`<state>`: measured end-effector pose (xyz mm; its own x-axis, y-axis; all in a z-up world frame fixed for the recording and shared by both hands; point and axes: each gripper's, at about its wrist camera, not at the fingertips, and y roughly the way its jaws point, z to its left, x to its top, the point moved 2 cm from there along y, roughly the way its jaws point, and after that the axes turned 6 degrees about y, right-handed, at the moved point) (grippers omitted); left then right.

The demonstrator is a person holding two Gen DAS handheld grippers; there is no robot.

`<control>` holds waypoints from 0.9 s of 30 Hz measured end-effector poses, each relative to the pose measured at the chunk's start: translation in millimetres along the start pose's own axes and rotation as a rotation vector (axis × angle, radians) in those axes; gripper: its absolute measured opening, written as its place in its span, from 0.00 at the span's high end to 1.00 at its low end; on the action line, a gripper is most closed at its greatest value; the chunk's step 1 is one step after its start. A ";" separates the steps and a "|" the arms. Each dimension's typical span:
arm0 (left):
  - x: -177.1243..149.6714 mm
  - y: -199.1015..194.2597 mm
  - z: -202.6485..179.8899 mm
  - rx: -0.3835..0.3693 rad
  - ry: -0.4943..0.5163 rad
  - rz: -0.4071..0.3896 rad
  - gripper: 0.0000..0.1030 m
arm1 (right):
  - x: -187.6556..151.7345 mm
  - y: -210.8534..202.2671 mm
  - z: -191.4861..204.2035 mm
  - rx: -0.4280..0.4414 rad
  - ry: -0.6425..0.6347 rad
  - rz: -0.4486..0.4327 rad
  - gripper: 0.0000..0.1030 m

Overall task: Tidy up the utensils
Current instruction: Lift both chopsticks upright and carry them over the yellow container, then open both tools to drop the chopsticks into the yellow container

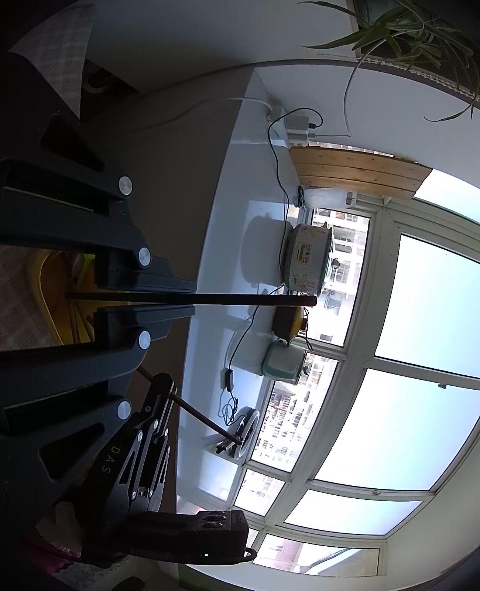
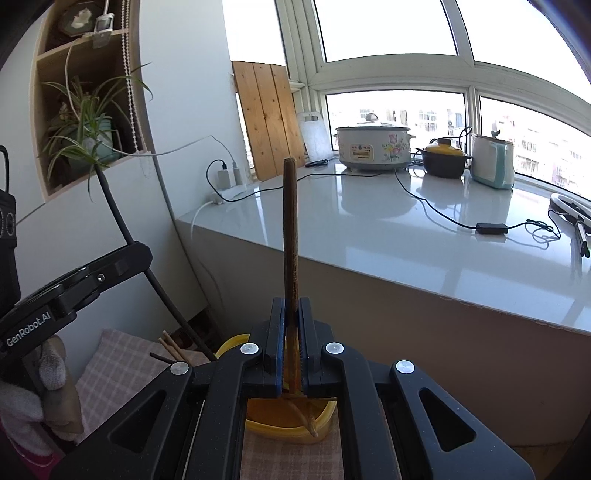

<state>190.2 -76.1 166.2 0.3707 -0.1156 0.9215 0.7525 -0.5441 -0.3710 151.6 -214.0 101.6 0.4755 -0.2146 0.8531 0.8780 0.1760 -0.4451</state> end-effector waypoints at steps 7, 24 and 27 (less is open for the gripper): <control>-11.5 8.6 -6.3 -0.015 0.004 0.030 0.97 | -10.1 16.0 -6.7 -0.009 0.019 0.040 0.95; -57.7 10.8 -10.9 -0.039 -0.016 0.110 0.97 | -40.8 45.0 2.3 -0.016 -0.013 0.137 0.95; -62.0 10.8 -9.5 -0.039 -0.025 0.113 0.97 | -42.6 47.8 3.4 -0.030 -0.019 0.139 0.95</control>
<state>170.2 -82.7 106.1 0.4663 -0.1574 0.8705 0.6836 -0.5604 -0.4675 173.2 -193.2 44.9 0.5920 -0.1717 0.7874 0.8050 0.1736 -0.5674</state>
